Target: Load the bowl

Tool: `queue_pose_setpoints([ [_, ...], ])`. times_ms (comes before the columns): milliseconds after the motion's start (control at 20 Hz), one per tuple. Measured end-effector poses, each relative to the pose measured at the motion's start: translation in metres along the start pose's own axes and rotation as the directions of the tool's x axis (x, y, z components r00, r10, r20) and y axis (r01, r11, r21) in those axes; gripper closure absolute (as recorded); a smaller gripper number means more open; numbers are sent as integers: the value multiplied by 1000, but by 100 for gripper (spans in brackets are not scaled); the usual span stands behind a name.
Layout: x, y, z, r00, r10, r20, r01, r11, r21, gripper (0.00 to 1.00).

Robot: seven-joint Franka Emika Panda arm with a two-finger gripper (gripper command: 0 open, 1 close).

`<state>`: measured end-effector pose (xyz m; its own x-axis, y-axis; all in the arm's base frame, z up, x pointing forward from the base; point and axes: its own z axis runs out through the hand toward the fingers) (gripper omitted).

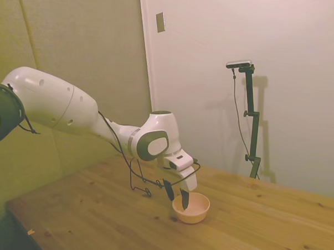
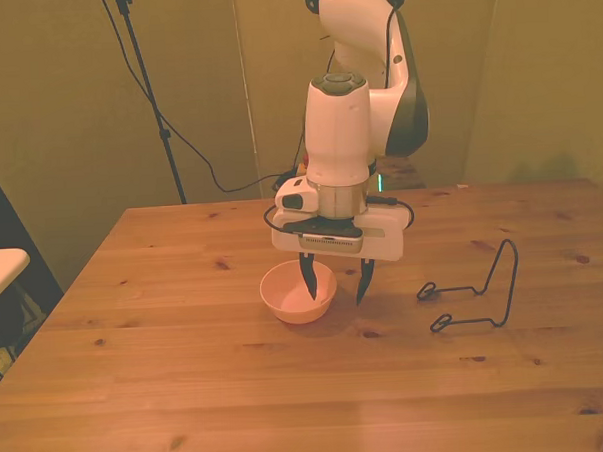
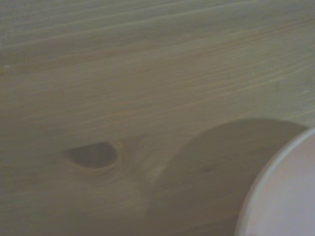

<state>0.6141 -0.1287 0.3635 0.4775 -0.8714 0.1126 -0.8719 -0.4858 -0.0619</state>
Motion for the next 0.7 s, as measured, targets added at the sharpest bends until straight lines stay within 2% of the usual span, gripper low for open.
queue_pose_setpoints([
  [700,1,1,4,1000,8,6,-8,1000,-2,100],
])
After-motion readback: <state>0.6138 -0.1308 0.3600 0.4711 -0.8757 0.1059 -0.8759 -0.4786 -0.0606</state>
